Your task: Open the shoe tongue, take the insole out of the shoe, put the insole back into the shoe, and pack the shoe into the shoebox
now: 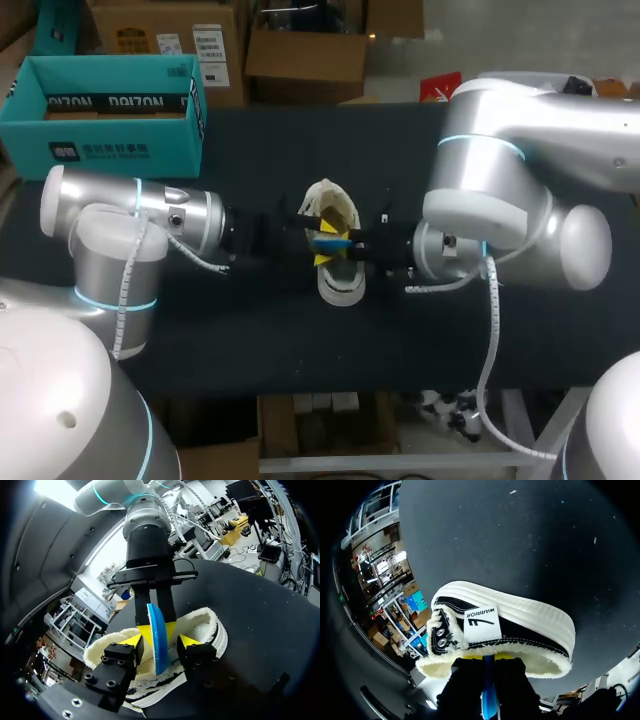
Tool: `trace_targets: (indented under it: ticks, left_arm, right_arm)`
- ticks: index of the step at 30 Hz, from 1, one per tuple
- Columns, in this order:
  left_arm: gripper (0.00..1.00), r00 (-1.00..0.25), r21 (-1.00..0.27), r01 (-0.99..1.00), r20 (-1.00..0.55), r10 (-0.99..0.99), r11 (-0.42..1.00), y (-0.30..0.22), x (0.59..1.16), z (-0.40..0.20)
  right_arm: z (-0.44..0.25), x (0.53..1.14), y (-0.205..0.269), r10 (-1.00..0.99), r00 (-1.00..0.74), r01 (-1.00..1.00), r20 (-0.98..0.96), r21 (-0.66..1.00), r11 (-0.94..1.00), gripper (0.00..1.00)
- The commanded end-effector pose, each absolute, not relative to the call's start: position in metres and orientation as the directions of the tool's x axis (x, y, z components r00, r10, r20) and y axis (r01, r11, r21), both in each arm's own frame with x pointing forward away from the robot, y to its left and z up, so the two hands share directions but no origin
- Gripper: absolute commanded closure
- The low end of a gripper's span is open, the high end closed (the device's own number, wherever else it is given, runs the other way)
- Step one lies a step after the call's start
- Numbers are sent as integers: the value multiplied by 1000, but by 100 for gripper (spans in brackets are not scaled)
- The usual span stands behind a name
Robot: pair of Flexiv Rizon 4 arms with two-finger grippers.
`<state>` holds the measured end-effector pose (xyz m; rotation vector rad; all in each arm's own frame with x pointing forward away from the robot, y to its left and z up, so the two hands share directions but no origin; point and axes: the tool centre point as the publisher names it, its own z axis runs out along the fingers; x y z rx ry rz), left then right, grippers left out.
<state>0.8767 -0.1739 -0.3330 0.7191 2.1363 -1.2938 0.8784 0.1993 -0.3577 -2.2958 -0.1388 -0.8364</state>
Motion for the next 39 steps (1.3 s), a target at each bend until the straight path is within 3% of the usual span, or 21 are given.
trace_targets:
  ticks: [1, 9, 14, 16, 21, 23, 24, 26, 27, 28, 29, 30, 34, 36, 37, 39]
  left_arm:
    - [57, -708, -612, 679, -692, 140, 406, -162, 864, -324]
    - [62, -715, -614, 666, -688, 127, 423, -159, 866, -326]
    - [80, -723, -620, 655, -680, 121, 433, -161, 870, -330]
    - [99, -726, -621, 651, -677, 119, 437, -161, 872, -331]
    - [100, -731, -625, 646, -671, 121, 438, -163, 872, -335]
    - [100, -732, -626, 646, -669, 124, 436, -164, 872, -335]
    - [100, -733, -627, 646, -668, 125, 435, -164, 872, -335]
    - [100, -734, -629, 646, -667, 127, 433, -165, 873, -335]
    - [100, -735, -630, 646, -666, 127, 431, -166, 873, -335]
    - [100, -735, -631, 646, -666, 128, 430, -166, 873, -335]
    - [100, -736, -632, 646, -665, 129, 429, -167, 874, -336]
    - [100, -737, -633, 645, -664, 129, 428, -167, 874, -336]
    - [100, -740, -637, 644, -660, 131, 424, -167, 874, -336]
    - [100, -740, -638, 643, -659, 132, 423, -167, 873, -336]
    - [100, -741, -638, 643, -658, 134, 423, -167, 873, -336]
    - [100, -741, -638, 644, -658, 136, 424, -167, 873, -336]
  right_arm:
    - [-360, 877, 202, -138, 779, 302, 612, -559, -772, 100]
    - [-360, 873, 200, -142, 783, 297, 606, -564, -770, 100]
    - [-360, 870, 198, -146, 783, 292, 604, -565, -772, 100]
    - [-359, 869, 197, -147, 783, 291, 604, -565, -772, 100]
    - [-355, 865, 198, -147, 781, 294, 606, -566, -770, 98]
    - [-353, 864, 200, -146, 781, 296, 607, -566, -770, 88]
    - [-352, 863, 200, -144, 782, 296, 607, -565, -770, 78]
    - [-349, 861, 202, -142, 784, 294, 605, -563, -773, 52]
    - [-348, 859, 203, -142, 784, 293, 604, -562, -773, 25]
    - [-347, 857, 203, -140, 785, 292, 604, -559, -776, 19]
    - [-346, 855, 204, -139, 786, 288, 602, -556, -780, 5]
    - [-345, 852, 205, -139, 788, 282, 599, -553, -784, 2]
    - [-339, 839, 206, -151, 785, 265, 602, -545, -796, 11]
    - [-335, 834, 207, -156, 782, 255, 603, -538, -803, 22]
    - [-333, 831, 207, -156, 781, 254, 604, -536, -805, 33]
    - [-329, 829, 207, -157, 779, 249, 607, -530, -811, 38]
